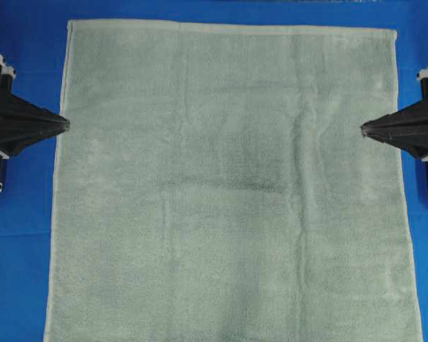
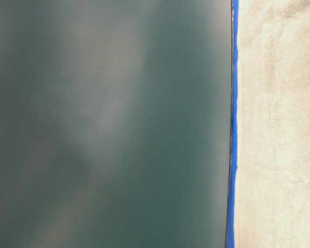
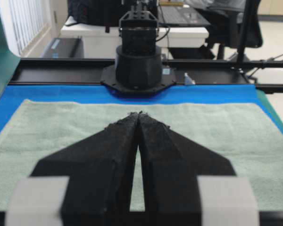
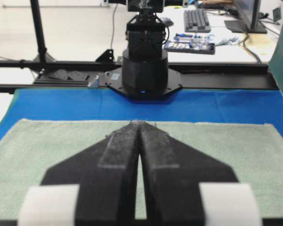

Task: Fold a bath towel.
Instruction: 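Move both grippers to the far towel corners and pinch them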

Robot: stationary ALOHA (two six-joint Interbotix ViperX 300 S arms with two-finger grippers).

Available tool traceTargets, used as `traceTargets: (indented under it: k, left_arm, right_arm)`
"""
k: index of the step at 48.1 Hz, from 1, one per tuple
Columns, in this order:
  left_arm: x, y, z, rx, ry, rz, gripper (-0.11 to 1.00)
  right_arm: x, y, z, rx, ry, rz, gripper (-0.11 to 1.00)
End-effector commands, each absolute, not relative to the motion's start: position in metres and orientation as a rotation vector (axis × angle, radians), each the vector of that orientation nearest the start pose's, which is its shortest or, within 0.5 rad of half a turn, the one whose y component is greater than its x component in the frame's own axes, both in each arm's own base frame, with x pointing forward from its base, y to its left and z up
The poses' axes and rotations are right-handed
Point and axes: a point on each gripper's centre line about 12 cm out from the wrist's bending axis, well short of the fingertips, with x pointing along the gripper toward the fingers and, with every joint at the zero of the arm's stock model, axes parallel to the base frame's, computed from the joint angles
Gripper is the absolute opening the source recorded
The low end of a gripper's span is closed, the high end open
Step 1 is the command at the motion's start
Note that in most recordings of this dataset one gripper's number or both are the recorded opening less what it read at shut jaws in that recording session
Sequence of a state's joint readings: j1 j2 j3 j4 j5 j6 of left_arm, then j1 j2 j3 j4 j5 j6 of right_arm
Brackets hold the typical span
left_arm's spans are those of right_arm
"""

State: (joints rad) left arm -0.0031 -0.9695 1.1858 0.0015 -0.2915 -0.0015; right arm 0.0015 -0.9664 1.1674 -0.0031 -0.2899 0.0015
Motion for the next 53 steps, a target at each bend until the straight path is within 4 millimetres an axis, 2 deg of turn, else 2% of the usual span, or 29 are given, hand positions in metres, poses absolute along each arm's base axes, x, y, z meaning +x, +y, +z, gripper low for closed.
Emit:
traceTargets:
  k: [1, 7, 11, 17, 27, 29, 32, 39, 42, 45, 48, 53]
  left_arm:
    - [0.206, -0.008, 0.304, -0.006, -0.061, -0.038, 0.00]
    - [0.216, -0.009, 0.311, 0.005, 0.014, -0.040, 0.00]
    - [0.224, -0.001, 0.317, 0.018, 0.052, -0.006, 0.00]
    - [0.242, 0.023, 0.311, 0.037, 0.181, 0.091, 0.00]
    - [0.266, 0.070, 0.288, 0.090, 0.467, 0.221, 0.01]
    - [0.270, 0.079, 0.285, 0.117, 0.517, 0.235, 0.08]
    - [0.274, 0.094, 0.280, 0.146, 0.591, 0.256, 0.23]
    - [0.283, 0.142, 0.270, 0.138, 0.727, 0.351, 0.68]
    - [0.285, 0.161, 0.267, 0.152, 0.788, 0.370, 0.82]
    - [0.288, 0.178, 0.263, 0.175, 0.842, 0.374, 0.88]
    - [0.293, 0.193, 0.257, 0.196, 0.889, 0.369, 0.86]
    - [0.299, 0.219, 0.239, 0.206, 0.962, 0.369, 0.87]
  right_arm:
    - [0.202, 0.001, 0.299, 0.006, -0.089, 0.004, 0.00]
    - [0.210, -0.002, 0.298, 0.012, 0.017, -0.009, 0.00]
    - [0.216, -0.012, 0.302, 0.015, 0.104, -0.056, 0.00]
    - [0.221, -0.035, 0.306, 0.010, 0.246, -0.157, 0.00]
    - [0.223, -0.084, 0.290, -0.001, 0.566, -0.346, 0.00]
    - [0.223, -0.094, 0.287, -0.017, 0.620, -0.378, 0.01]
    - [0.223, -0.111, 0.278, -0.054, 0.717, -0.426, 0.03]
    - [0.225, -0.145, 0.259, -0.131, 0.917, -0.480, 0.47]
    - [0.226, -0.160, 0.252, -0.135, 0.989, -0.490, 0.62]
    - [0.228, -0.179, 0.245, -0.126, 1.053, -0.497, 0.63]
    - [0.230, -0.193, 0.237, -0.110, 1.099, -0.487, 0.56]
    - [0.232, -0.214, 0.221, -0.062, 1.155, -0.450, 0.58]
